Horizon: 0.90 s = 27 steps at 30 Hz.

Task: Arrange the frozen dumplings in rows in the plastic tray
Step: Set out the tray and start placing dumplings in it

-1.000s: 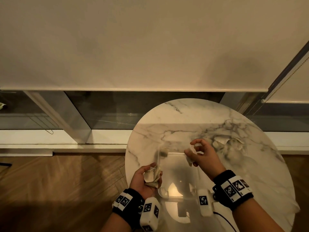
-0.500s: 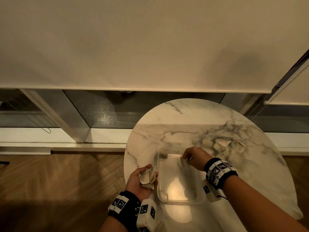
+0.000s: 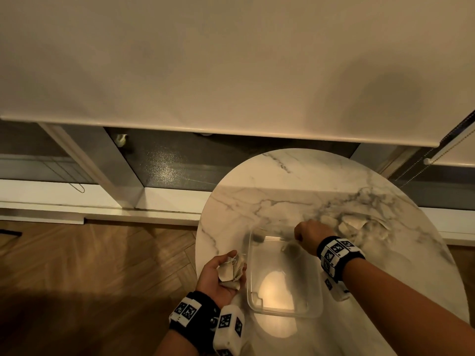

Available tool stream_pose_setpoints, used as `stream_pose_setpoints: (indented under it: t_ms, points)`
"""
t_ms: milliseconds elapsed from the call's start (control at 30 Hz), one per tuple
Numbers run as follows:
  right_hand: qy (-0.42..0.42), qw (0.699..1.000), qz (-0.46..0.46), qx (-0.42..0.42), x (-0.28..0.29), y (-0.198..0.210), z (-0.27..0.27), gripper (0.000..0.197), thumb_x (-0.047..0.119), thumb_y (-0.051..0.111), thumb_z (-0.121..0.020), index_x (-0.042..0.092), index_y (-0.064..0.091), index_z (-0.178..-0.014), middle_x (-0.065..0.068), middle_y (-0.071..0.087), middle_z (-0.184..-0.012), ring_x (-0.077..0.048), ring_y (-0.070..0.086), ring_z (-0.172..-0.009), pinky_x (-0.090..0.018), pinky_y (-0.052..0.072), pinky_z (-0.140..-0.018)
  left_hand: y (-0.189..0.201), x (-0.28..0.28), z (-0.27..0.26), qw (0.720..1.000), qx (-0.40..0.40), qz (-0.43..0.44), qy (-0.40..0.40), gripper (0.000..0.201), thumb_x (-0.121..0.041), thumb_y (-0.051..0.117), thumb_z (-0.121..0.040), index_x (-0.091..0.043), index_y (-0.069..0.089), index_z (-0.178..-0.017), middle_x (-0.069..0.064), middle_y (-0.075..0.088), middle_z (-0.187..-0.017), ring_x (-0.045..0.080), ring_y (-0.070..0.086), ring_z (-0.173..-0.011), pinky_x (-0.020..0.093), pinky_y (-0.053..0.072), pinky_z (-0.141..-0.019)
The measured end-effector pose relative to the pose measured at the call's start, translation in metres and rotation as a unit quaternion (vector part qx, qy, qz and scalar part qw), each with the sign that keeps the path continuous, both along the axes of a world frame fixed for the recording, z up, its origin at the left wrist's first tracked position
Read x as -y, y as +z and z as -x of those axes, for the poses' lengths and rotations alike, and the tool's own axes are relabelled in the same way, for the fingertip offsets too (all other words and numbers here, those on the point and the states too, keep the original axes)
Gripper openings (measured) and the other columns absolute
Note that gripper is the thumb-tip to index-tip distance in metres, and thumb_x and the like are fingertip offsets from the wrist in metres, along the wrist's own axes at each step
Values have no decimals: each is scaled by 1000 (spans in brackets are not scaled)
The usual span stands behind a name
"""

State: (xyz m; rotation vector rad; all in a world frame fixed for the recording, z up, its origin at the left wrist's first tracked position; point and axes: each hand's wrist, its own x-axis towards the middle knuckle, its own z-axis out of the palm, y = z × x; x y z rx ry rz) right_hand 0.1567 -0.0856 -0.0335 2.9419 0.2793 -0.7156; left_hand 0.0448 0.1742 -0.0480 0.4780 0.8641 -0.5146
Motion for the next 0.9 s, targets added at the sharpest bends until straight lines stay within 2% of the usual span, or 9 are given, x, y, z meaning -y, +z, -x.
stream_pose_setpoints:
  t_ms: [100, 200, 300, 433, 567, 700, 767, 833, 900]
  points:
    - [27, 999, 35, 14, -4, 3, -3, 21, 16, 53, -92, 28, 67, -100, -1, 67, -104, -23, 66, -92, -32, 54, -77, -3, -2, 0, 1000, 4, -5, -5, 16, -17, 62, -74, -8, 72, -83, 21, 65, -77, 30, 65, -56, 16, 22, -56]
    - [57, 996, 71, 18, -8, 6, -6, 23, 12, 51, -91, 25, 67, -101, -3, 67, -105, -25, 67, -93, -34, 54, -77, -6, -3, 0, 1000, 5, -16, -8, 18, -19, 62, -75, -8, 76, -76, 18, 67, -77, 29, 66, -59, 18, 21, -60]
    - [93, 990, 100, 22, -12, 10, -10, 24, 9, 50, -90, 21, 66, -103, -4, 66, -107, -27, 66, -97, -37, 56, -79, -7, -2, 0, 999, 4, -32, -13, 19, -21, 63, -75, -10, 78, -74, 15, 69, -77, 28, 68, -64, 22, 21, -70]
    - [130, 983, 132, 13, -19, 14, -15, 25, 7, 49, -93, 18, 65, -109, -5, 65, -112, -28, 65, -103, -38, 55, -80, -6, 0, 0, 999, -3, -32, -19, 18, -20, 63, -73, -10, 78, -74, 16, 67, -76, 28, 67, -62, 21, 21, -67]
    - [146, 979, 140, 27, -21, 15, -16, 28, 7, 52, -94, 21, 61, -116, -3, 63, -114, -26, 62, -106, -39, 54, -81, -2, 3, 0, 999, -1, -34, -27, 19, -20, 62, -74, -10, 78, -72, 20, 68, -76, 29, 66, -57, 20, 22, -64]
    - [114, 985, 106, 70, -15, 20, -14, 30, 8, 55, -92, 21, 57, -118, -3, 60, -113, -26, 60, -106, -38, 50, -74, -1, 5, 2, 999, 5, -29, -25, 18, -20, 64, -74, -10, 78, -75, 19, 68, -78, 29, 66, -60, 19, 23, -64]
    - [74, 990, 78, 93, -9, 22, -11, 28, 10, 55, -92, 22, 57, -117, -2, 60, -113, -25, 60, -106, -36, 49, -72, -1, 6, 3, 1000, 6, -21, -20, 17, -20, 64, -75, -9, 76, -78, 19, 68, -79, 29, 67, -61, 16, 30, -54]
    - [20, 993, 32, 110, -2, 23, -6, 26, 15, 57, -92, 25, 58, -116, -1, 62, -113, -25, 60, -106, -36, 53, -77, 1, 7, 2, 1000, 5, -15, -17, 17, -20, 63, -76, -9, 73, -84, 20, 67, -80, 29, 66, -60, 19, 37, -47]
    - [-52, 991, -35, 122, 5, 23, 3, 23, 26, 59, -92, 28, 60, -114, 1, 63, -113, -24, 62, -103, -39, 55, -81, 3, 8, 2, 1000, 5, -15, -20, 17, -20, 61, -77, -10, 70, -88, 21, 66, -81, 30, 65, -58, 18, 37, -44]
